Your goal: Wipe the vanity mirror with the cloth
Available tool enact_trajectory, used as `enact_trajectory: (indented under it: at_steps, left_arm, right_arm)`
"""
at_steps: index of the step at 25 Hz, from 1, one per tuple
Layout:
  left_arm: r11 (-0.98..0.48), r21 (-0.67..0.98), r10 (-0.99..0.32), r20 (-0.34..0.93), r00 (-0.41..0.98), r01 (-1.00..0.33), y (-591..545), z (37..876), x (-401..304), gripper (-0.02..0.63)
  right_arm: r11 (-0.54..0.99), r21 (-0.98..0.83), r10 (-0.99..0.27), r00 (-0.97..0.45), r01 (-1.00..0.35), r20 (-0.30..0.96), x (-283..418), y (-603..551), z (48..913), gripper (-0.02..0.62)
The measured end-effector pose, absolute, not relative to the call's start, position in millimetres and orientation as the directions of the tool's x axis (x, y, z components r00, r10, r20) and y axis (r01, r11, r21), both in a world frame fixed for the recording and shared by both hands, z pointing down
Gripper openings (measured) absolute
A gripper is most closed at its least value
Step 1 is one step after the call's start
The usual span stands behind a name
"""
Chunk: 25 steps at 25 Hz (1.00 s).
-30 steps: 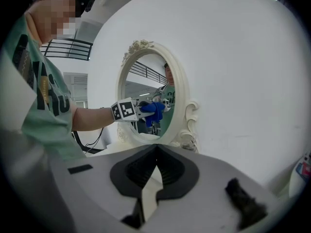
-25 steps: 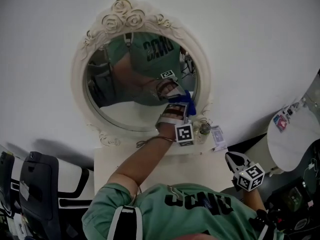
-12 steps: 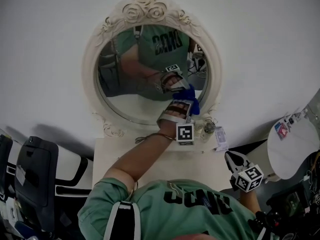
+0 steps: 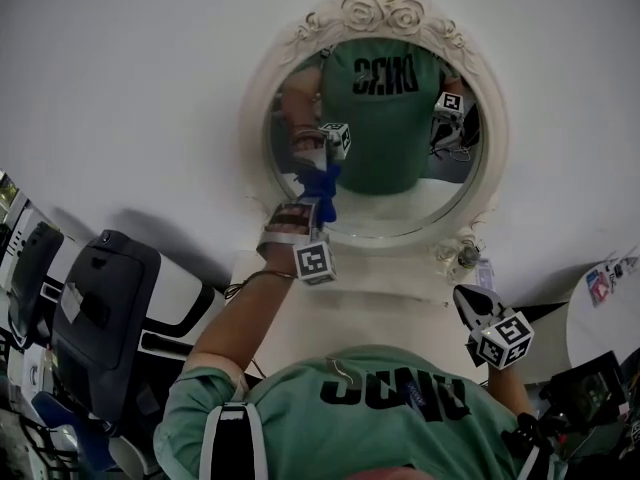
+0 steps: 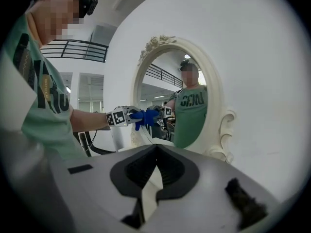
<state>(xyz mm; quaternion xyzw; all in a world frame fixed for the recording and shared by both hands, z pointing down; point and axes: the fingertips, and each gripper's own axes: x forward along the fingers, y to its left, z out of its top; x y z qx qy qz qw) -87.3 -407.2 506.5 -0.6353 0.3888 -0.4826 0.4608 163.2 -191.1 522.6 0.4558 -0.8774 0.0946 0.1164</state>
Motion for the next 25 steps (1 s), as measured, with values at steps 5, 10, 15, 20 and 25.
enact_trajectory:
  at_steps: [5,10,15,20,25]
  left_arm:
    - [-0.326,-0.945,-0.939,0.324,0.111,0.003,-419.5,536.1,-136.0,0.097]
    - [-0.354,-0.935,-0.931,0.354,0.089,0.018,-431.4,557.2,-142.8,0.097]
    - [-0.344,-0.939,-0.934,0.344,0.099,0.015,-434.9,556.4,-142.1,0.097]
    - [-0.357,-0.934,-0.928,0.357,0.11,0.017,-431.5,557.5,-127.9,0.097]
    - [-0.365,-0.93,-0.91,0.367,0.192,0.044,-422.7,560.7,-75.4,0.097]
  right_arm:
    - [0.588,-0.06,-0.762,-0.577,-0.807,0.296,149.2,-192.6,522.7,0.012]
    - [0.576,-0.064,-0.767,-0.565,-0.815,0.304,153.5,-191.2,524.3,0.012]
    - [0.552,-0.068,-0.78,-0.543,-0.831,0.313,167.1,-190.2,528.4,0.012]
    - [0.538,-0.069,-0.787,-0.529,-0.84,0.318,168.1,-189.4,524.2,0.012]
    - [0.555,-0.067,-0.779,-0.547,-0.829,0.306,162.4,-189.4,523.3,0.012]
